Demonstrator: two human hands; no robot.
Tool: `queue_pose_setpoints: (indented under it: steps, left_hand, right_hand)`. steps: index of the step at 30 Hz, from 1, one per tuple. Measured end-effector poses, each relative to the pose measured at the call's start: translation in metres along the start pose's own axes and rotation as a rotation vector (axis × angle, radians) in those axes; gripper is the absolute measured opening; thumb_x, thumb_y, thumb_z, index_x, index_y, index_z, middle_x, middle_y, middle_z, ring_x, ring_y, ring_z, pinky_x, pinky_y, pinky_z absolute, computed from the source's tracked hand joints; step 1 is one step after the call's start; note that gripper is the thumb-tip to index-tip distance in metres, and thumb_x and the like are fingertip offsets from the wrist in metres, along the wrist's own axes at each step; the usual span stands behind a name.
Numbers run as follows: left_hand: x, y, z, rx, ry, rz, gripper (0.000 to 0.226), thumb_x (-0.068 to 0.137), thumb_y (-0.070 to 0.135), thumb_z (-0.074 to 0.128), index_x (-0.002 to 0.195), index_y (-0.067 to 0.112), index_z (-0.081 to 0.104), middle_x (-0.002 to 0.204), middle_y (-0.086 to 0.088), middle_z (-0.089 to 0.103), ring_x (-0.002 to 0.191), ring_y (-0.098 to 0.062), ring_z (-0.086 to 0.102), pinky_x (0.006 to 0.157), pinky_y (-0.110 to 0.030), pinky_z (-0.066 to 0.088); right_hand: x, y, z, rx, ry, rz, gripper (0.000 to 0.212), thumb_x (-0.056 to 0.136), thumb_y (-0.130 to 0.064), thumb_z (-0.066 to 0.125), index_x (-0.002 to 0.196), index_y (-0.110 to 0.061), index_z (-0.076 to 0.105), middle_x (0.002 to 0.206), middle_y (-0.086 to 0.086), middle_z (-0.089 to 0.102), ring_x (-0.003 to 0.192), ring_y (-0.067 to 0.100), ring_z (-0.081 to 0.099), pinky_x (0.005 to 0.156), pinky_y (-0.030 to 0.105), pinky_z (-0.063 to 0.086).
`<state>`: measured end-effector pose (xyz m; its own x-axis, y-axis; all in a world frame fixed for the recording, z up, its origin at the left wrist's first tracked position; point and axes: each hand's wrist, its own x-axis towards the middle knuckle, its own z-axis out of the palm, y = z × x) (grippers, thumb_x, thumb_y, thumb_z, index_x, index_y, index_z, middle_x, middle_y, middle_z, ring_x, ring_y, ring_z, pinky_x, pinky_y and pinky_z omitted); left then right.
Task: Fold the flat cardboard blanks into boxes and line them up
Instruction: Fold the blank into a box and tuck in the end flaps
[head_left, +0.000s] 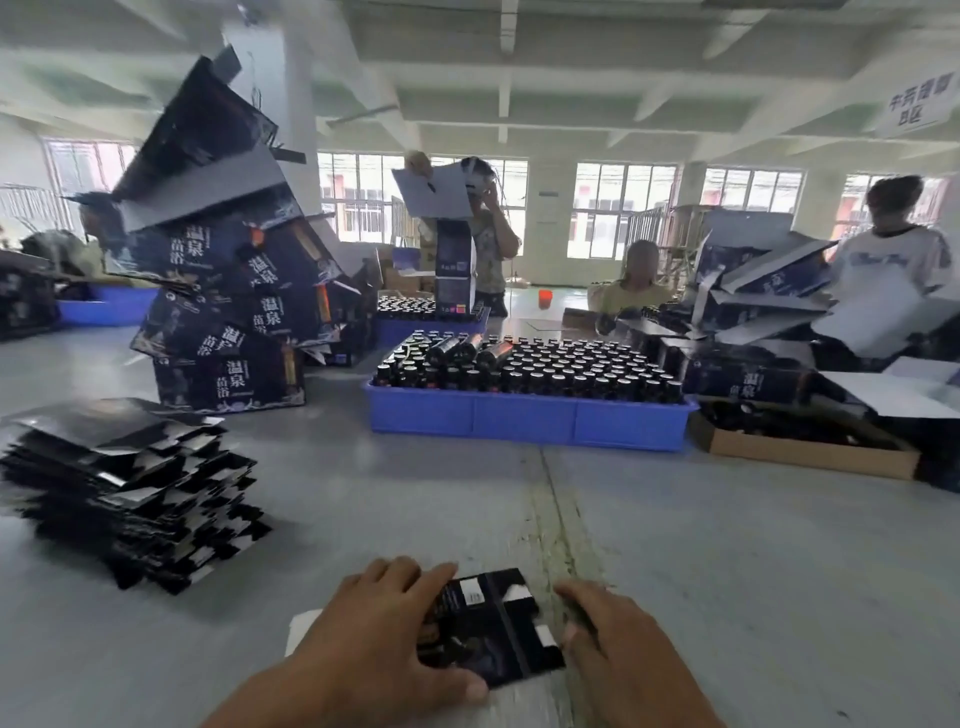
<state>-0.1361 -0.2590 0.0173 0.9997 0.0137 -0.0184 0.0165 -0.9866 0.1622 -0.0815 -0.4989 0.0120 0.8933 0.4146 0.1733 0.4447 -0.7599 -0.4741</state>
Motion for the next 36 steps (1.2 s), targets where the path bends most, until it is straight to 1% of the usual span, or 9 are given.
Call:
queue_pose_setpoints:
  steps: [8, 10, 12, 15, 18, 22, 27, 32, 36]
  left_hand:
    - [-0.021, 0.009, -0.006, 0.049, 0.135, 0.053, 0.119, 0.052, 0.102, 0.037, 0.151, 0.053, -0.005, 0.136, 0.018, 0.019, 0.118, -0.008, 0.034, 0.106, -0.026, 0.03]
    - [-0.019, 0.016, -0.01, 0.175, 0.292, 0.193, 0.116, 0.059, 0.101, 0.034, 0.156, 0.039, 0.018, 0.138, 0.008, 0.038, 0.119, -0.013, 0.053, 0.105, -0.032, 0.041]
    - [-0.021, 0.023, -0.007, 0.192, 0.46, 0.315, 0.102, 0.066, 0.097, 0.034, 0.139, 0.029, 0.054, 0.115, 0.001, 0.064, 0.092, -0.016, 0.071, 0.088, -0.032, 0.051]
    - [-0.027, 0.033, -0.006, 0.192, 0.453, 0.373, 0.094, 0.07, 0.096, 0.035, 0.126, 0.029, 0.07, 0.112, -0.001, 0.07, 0.09, -0.017, 0.073, 0.088, -0.032, 0.038]
    - [-0.029, 0.032, -0.008, 0.142, 0.326, 0.346, 0.103, 0.068, 0.099, 0.031, 0.143, 0.033, 0.054, 0.134, 0.0, 0.061, 0.114, -0.016, 0.066, 0.101, -0.036, 0.047]
    - [-0.026, 0.027, 0.0, 0.032, 0.183, 0.275, 0.125, 0.046, 0.109, 0.025, 0.144, 0.053, -0.026, 0.164, 0.017, -0.003, 0.151, -0.008, 0.004, 0.12, -0.032, -0.001]
    - [-0.031, 0.02, 0.007, -0.033, 0.304, 0.298, 0.131, 0.048, 0.107, 0.036, 0.156, 0.043, -0.002, 0.158, 0.02, 0.018, 0.144, -0.007, 0.021, 0.12, -0.028, 0.01]
    - [-0.03, 0.003, -0.008, -0.084, 0.472, 0.22, 0.127, 0.054, 0.101, 0.046, 0.154, 0.046, -0.012, 0.146, 0.013, 0.033, 0.131, -0.01, 0.03, 0.113, -0.028, 0.021]
    - [-0.03, -0.006, -0.019, -0.017, 0.603, 0.208, 0.13, 0.058, 0.104, 0.038, 0.158, 0.029, 0.004, 0.128, 0.005, 0.054, 0.115, -0.015, 0.051, 0.105, -0.038, 0.035]
  right_hand:
    - [-0.007, -0.011, -0.002, 0.326, 0.039, 0.105, 0.047, 0.099, -0.035, 0.058, 0.144, -0.031, 0.046, 0.107, -0.022, 0.059, 0.105, -0.003, 0.06, 0.088, 0.01, 0.044]
    - [-0.006, -0.008, -0.002, 0.396, 0.096, 0.168, 0.05, 0.095, -0.04, 0.063, 0.142, -0.033, 0.047, 0.097, -0.024, 0.062, 0.097, -0.006, 0.062, 0.084, 0.01, 0.044]
    - [-0.004, -0.003, -0.002, 0.458, 0.131, 0.206, 0.048, 0.092, -0.042, 0.068, 0.136, -0.035, 0.05, 0.09, -0.02, 0.069, 0.088, -0.008, 0.066, 0.083, 0.014, 0.049]
    - [0.001, 0.0, -0.003, 0.638, 0.102, 0.255, 0.025, 0.09, -0.027, 0.073, 0.113, -0.025, 0.065, 0.084, -0.012, 0.078, 0.081, 0.001, 0.073, 0.075, 0.021, 0.057]
    - [0.0, -0.008, -0.004, 0.811, 0.084, 0.28, 0.005, 0.091, -0.011, 0.072, 0.092, -0.016, 0.075, 0.081, -0.001, 0.079, 0.075, 0.013, 0.076, 0.062, 0.02, 0.056]
    - [-0.003, -0.023, -0.01, 0.968, 0.163, 0.289, 0.005, 0.092, -0.01, 0.07, 0.092, -0.008, 0.075, 0.085, 0.01, 0.078, 0.076, 0.023, 0.074, 0.063, 0.036, 0.061]
    - [-0.011, -0.032, -0.015, 1.056, 0.153, 0.22, 0.015, 0.095, -0.023, 0.068, 0.086, -0.016, 0.078, 0.083, 0.005, 0.078, 0.07, 0.018, 0.072, 0.056, 0.031, 0.058]
    - [-0.014, -0.033, -0.025, 1.192, 0.101, 0.24, 0.033, 0.099, -0.047, 0.053, 0.108, -0.019, 0.07, 0.095, 0.006, 0.078, 0.081, 0.024, 0.076, 0.058, 0.029, 0.056]
    - [-0.014, -0.031, -0.028, 1.178, 0.111, 0.192, 0.032, 0.097, -0.044, 0.058, 0.111, -0.017, 0.067, 0.098, 0.009, 0.078, 0.087, 0.028, 0.077, 0.06, 0.032, 0.057]
